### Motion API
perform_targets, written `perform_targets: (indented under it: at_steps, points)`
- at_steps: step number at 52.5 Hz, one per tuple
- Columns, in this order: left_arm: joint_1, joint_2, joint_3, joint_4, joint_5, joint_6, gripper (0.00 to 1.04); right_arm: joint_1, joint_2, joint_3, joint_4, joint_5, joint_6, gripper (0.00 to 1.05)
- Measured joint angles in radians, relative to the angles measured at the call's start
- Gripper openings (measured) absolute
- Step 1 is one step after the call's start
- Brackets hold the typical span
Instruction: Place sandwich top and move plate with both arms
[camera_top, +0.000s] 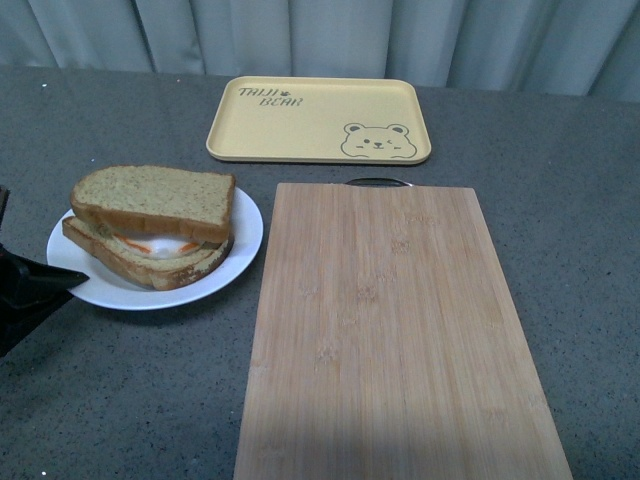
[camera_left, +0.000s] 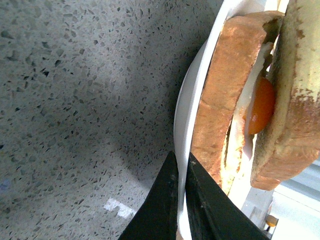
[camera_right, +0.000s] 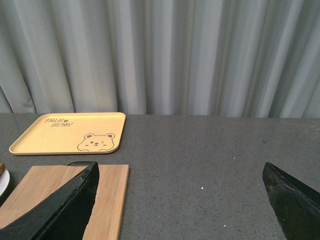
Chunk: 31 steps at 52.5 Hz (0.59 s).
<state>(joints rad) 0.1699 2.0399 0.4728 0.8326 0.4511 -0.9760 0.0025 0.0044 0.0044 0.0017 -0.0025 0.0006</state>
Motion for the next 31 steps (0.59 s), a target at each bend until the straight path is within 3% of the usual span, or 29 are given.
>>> perform_targets:
  at_steps: [13,23,31]
  points:
    - [0.001,0.003,-0.056,0.235,0.013,-0.137,0.04,0.000,0.000,0.000,0.000,0.000,0.000,0.95]
    - [-0.047,0.010,-0.058,0.449,0.015,-0.301,0.04,0.000,0.000,0.000,0.000,0.000,0.000,0.95]
    - [-0.130,0.000,0.040,0.373,-0.056,-0.342,0.04,0.000,0.000,0.000,0.000,0.000,0.000,0.95]
